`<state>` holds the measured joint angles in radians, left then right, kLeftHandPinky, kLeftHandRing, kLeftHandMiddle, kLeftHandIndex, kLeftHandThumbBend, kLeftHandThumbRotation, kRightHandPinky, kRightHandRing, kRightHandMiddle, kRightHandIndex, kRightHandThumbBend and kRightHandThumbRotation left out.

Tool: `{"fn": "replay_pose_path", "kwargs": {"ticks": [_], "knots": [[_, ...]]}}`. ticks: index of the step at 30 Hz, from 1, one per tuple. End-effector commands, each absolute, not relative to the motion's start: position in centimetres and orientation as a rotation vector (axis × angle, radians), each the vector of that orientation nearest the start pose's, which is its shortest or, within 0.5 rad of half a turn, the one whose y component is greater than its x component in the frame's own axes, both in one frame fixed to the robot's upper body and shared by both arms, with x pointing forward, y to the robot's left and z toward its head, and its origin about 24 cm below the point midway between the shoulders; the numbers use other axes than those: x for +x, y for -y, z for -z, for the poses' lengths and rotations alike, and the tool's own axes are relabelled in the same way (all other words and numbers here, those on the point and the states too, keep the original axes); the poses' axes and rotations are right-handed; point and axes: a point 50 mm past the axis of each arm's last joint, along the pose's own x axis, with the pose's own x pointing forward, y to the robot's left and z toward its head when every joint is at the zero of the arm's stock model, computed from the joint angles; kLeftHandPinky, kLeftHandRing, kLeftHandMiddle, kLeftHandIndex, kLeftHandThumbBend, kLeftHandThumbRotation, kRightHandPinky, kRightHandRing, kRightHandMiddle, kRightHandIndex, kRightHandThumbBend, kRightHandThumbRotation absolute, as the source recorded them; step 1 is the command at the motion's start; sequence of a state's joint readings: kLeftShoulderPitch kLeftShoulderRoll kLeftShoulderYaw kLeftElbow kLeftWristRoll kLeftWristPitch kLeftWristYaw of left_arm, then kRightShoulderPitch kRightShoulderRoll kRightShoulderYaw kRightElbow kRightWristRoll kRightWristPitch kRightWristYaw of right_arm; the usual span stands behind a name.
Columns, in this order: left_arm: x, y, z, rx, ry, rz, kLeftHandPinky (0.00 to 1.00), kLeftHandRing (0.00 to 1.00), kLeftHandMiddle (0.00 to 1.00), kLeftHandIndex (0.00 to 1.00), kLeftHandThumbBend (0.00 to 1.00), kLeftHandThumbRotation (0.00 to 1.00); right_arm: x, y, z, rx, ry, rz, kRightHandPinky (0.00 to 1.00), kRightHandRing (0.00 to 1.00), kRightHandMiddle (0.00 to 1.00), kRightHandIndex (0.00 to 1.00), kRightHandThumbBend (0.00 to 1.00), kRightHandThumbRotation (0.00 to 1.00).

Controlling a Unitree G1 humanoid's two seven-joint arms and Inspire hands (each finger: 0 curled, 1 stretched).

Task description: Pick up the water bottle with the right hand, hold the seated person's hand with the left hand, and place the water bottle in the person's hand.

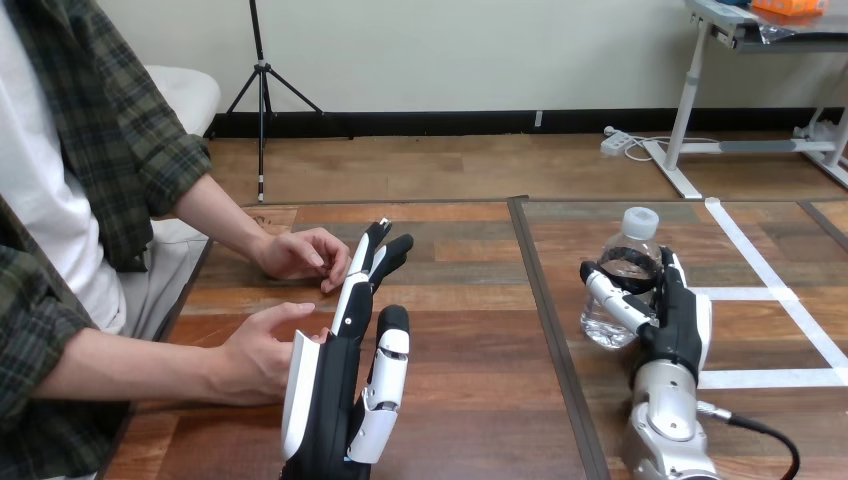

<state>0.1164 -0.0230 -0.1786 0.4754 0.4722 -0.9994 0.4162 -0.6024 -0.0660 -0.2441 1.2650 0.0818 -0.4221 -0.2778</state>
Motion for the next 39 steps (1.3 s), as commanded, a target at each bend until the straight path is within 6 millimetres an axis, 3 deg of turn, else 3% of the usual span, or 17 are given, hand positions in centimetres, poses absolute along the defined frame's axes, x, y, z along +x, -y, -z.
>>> {"fn": "replay_pose_path", "kwargs": {"ticks": [1,24,39], "knots": [[19.34,-9.64,-1.76,0.160,0.553,0.049,0.91,0.88,0.89,0.95,0.08,1.00,34.75,16.92,-1.46,0.164,-0.122,0.395,0.93,0.91,0.93,0.94,0.52,0.00],[19.09,-9.63,-1.63,0.167,0.547,0.042,0.90,0.88,0.89,0.96,0.08,1.00,35.10,16.77,-1.66,0.224,-0.158,0.466,0.86,0.82,0.83,0.85,0.51,0.00],[19.02,-9.69,-1.58,0.170,0.545,0.032,0.91,0.89,0.89,0.96,0.07,1.00,35.01,17.07,-1.49,0.234,-0.178,0.508,0.79,0.73,0.72,0.74,0.53,0.00]]}}
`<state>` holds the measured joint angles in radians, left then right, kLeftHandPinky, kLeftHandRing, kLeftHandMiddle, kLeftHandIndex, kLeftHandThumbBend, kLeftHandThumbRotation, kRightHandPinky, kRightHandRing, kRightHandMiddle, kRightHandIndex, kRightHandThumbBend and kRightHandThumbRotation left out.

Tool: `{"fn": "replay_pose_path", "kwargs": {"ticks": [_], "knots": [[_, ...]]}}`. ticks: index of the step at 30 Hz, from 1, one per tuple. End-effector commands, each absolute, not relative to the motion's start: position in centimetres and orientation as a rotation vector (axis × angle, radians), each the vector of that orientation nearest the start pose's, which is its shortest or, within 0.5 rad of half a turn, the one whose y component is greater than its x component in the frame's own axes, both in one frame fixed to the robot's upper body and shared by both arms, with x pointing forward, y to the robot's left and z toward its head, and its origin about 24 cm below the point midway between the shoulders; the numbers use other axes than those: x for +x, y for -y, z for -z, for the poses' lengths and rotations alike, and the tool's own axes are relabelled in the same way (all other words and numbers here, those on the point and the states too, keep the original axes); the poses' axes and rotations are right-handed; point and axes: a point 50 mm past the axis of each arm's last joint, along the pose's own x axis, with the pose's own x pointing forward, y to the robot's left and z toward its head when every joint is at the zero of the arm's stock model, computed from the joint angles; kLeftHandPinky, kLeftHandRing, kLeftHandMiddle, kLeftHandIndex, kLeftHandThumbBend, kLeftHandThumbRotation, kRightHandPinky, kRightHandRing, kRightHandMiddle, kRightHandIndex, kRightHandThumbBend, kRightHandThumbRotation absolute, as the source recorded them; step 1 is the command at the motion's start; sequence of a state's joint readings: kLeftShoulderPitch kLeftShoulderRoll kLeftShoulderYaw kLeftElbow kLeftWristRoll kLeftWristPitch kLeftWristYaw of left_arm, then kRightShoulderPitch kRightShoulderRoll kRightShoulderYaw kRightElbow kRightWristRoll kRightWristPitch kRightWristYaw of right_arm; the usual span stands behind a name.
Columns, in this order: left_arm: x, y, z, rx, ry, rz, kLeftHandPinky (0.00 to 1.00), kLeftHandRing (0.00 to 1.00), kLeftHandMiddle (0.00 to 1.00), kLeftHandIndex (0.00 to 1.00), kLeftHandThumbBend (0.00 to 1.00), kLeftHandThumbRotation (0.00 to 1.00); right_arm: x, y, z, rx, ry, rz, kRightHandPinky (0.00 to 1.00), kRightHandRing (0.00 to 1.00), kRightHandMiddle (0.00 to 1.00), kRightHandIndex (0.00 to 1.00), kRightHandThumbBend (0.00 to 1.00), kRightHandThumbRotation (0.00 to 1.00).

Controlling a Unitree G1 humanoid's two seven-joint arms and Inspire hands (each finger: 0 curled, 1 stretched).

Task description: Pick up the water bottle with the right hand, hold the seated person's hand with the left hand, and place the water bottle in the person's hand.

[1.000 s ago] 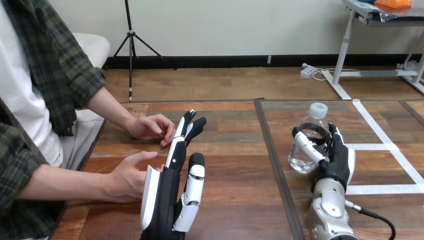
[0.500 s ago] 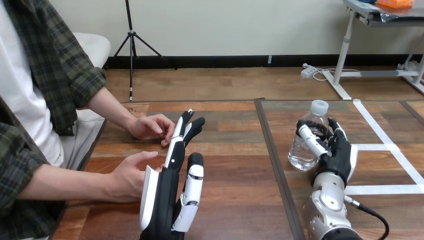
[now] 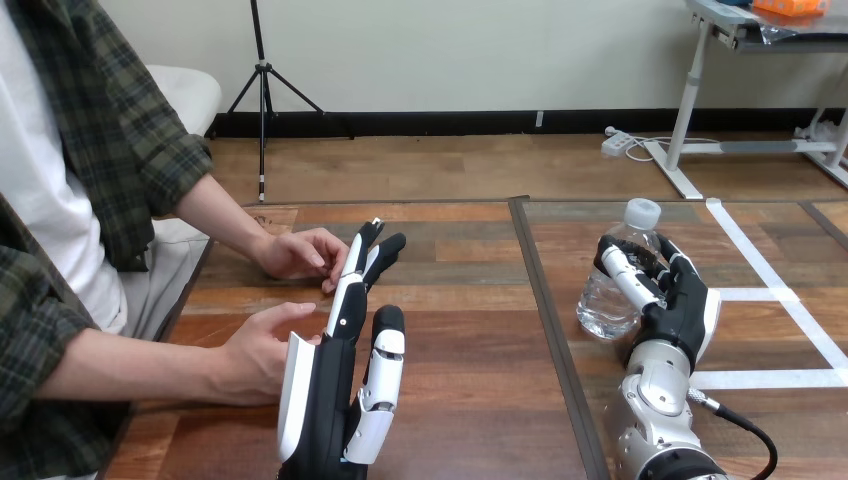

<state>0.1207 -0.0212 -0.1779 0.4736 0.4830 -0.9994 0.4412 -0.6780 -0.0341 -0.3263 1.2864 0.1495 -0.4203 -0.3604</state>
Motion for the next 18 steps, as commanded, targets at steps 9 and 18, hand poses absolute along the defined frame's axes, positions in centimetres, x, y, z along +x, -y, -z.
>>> {"fn": "replay_pose_path", "kwargs": {"ticks": [9,18], "knots": [[18.98,-9.67,-1.54,0.168,0.541,0.033,0.90,0.89,0.89,0.96,0.06,1.00,34.90,17.35,-1.34,0.233,-0.181,0.507,0.74,0.70,0.70,0.70,0.55,0.00],[18.96,-9.60,-1.56,0.171,0.548,0.034,0.89,0.88,0.88,0.96,0.05,1.00,34.82,17.66,-1.27,0.210,-0.179,0.503,0.72,0.67,0.66,0.67,0.56,0.00]]}}
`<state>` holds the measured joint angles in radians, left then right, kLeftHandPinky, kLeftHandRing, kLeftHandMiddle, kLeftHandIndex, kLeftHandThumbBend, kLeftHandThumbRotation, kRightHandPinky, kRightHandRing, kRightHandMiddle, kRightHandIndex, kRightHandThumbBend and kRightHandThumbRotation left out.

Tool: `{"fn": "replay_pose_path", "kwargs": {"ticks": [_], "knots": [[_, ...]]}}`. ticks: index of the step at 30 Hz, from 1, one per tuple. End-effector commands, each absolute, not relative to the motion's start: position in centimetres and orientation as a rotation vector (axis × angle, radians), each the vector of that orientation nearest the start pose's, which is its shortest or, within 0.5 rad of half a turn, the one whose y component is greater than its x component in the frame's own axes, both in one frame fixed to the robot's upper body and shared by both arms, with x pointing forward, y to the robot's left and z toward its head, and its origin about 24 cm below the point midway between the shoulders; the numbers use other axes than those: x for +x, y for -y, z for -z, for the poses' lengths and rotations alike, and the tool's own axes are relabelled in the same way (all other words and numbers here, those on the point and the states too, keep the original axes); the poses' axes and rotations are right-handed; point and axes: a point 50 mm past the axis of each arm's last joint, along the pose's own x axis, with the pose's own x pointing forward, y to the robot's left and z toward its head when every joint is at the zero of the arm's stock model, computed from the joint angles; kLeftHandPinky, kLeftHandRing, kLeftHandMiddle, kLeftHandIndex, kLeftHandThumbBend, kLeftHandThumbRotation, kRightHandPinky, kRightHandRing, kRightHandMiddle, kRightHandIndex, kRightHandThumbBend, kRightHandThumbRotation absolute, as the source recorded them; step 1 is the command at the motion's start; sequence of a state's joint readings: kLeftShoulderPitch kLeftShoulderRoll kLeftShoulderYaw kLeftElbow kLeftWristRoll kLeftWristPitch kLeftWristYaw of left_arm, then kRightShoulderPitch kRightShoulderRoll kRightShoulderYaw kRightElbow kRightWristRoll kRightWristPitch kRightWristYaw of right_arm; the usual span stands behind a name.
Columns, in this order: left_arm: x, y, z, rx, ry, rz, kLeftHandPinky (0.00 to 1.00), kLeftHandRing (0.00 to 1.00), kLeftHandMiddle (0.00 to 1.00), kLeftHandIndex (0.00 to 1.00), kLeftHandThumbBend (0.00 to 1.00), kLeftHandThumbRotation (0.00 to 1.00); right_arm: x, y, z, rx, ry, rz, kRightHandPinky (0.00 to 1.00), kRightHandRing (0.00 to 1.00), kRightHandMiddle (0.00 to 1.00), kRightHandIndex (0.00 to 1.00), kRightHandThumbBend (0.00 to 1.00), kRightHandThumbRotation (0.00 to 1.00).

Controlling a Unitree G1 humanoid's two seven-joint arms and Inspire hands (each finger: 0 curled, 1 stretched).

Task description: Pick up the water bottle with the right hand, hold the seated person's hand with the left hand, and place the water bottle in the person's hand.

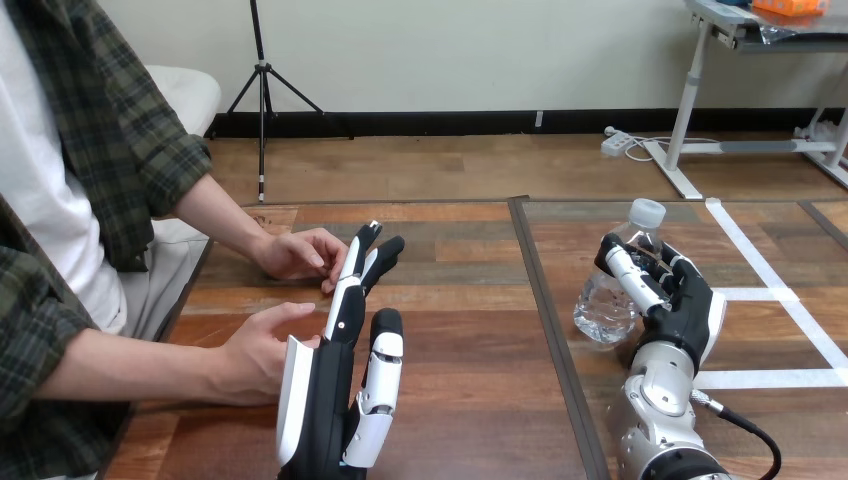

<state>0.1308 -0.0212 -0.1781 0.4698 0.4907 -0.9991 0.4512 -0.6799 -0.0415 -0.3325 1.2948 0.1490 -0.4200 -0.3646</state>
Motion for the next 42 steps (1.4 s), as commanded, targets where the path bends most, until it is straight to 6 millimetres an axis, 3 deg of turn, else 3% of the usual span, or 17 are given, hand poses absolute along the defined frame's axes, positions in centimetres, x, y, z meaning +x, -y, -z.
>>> {"fn": "replay_pose_path", "kwargs": {"ticks": [1,24,42], "knots": [[19.0,-9.6,-1.6,0.171,0.548,0.035,0.89,0.88,0.88,0.96,0.05,1.00,34.8,17.7,-1.3,0.205,-0.177,0.501,0.73,0.67,0.66,0.67,0.56,0.00],[19.1,-9.5,-1.5,0.165,0.548,0.035,0.88,0.88,0.89,0.96,0.06,1.00,34.7,18.5,-1.2,0.141,-0.176,0.481,0.76,0.64,0.60,0.64,0.61,0.00],[19.3,-9.4,-1.6,0.155,0.541,0.039,0.89,0.89,0.89,0.96,0.09,1.00,34.7,18.9,-1.6,0.075,-0.135,0.451,0.67,0.61,0.59,0.62,0.64,0.00]]}}
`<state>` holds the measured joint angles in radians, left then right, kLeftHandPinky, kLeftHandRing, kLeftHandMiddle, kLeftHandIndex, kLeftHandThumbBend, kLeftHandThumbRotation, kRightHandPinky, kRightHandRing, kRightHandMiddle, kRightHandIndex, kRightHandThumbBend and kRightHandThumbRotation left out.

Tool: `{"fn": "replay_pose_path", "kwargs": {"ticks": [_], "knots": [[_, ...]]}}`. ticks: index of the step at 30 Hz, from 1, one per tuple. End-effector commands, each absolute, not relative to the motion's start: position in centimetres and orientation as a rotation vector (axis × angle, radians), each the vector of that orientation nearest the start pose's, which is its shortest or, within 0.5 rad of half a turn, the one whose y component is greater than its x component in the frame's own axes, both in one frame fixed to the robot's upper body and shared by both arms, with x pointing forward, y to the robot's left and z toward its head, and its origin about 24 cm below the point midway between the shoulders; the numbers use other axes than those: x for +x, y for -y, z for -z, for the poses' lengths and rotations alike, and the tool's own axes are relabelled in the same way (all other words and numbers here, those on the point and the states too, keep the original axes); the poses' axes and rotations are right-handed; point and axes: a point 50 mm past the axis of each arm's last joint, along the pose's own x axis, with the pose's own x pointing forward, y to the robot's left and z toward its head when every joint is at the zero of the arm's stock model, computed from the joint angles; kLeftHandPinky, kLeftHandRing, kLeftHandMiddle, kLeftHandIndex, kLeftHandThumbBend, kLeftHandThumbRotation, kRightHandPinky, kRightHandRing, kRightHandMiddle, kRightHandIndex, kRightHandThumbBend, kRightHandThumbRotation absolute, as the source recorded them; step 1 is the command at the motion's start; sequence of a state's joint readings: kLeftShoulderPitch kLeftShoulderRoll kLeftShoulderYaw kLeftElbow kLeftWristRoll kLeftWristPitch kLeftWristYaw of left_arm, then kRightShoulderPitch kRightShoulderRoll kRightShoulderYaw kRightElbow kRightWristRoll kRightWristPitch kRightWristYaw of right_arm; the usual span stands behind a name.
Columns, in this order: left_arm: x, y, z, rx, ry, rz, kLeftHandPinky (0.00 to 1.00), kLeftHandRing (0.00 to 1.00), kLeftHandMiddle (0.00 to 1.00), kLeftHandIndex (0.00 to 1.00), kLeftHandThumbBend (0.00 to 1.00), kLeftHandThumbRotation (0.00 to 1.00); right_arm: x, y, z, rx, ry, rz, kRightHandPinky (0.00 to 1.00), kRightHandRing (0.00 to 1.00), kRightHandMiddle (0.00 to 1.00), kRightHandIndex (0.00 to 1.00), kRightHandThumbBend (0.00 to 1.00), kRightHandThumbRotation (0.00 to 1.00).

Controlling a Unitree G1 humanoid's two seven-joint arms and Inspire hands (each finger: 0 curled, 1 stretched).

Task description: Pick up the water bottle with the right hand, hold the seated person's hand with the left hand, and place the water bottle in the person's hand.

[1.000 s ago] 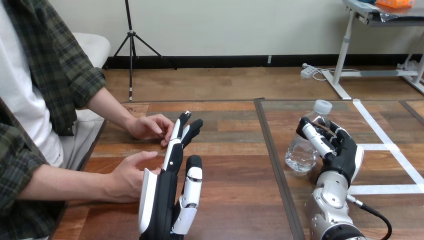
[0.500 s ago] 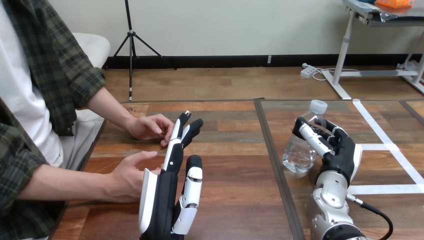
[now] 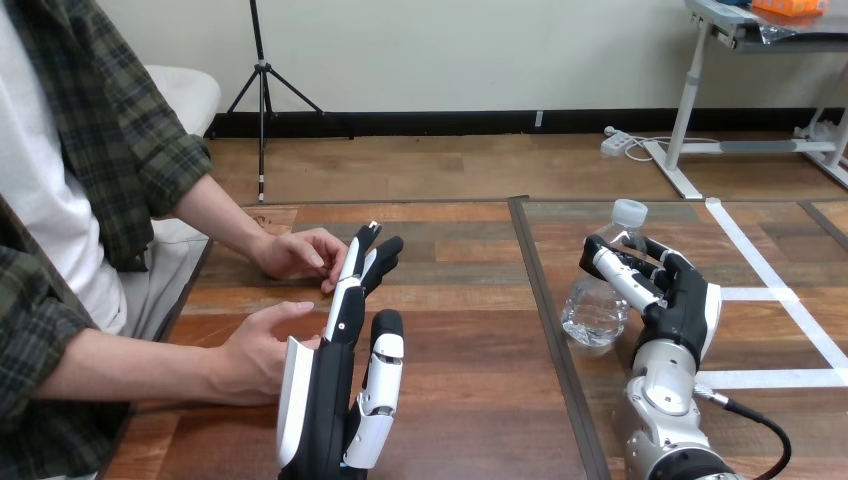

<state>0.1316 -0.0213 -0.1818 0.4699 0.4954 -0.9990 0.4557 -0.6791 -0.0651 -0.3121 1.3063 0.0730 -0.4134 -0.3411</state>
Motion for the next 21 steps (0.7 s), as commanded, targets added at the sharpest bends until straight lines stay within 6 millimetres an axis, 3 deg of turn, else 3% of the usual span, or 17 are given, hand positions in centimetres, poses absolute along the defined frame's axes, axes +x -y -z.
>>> {"fn": "replay_pose_path", "kwargs": {"ticks": [1,17,21], "knots": [[19.28,-9.36,-1.62,0.157,0.544,0.038,0.89,0.89,0.89,0.96,0.08,1.00,34.72,18.90,-1.61,0.070,-0.131,0.448,0.67,0.61,0.59,0.62,0.64,0.00],[19.37,-9.35,-1.67,0.159,0.546,0.037,0.88,0.87,0.88,0.94,0.06,1.00,34.63,19.17,-2.09,0.001,-0.061,0.407,0.63,0.58,0.57,0.60,0.65,0.00],[19.41,-9.36,-1.68,0.164,0.545,0.031,0.88,0.87,0.88,0.94,0.06,1.00,34.65,19.22,-2.17,0.022,-0.054,0.403,0.66,0.57,0.56,0.59,0.65,0.00]]}}
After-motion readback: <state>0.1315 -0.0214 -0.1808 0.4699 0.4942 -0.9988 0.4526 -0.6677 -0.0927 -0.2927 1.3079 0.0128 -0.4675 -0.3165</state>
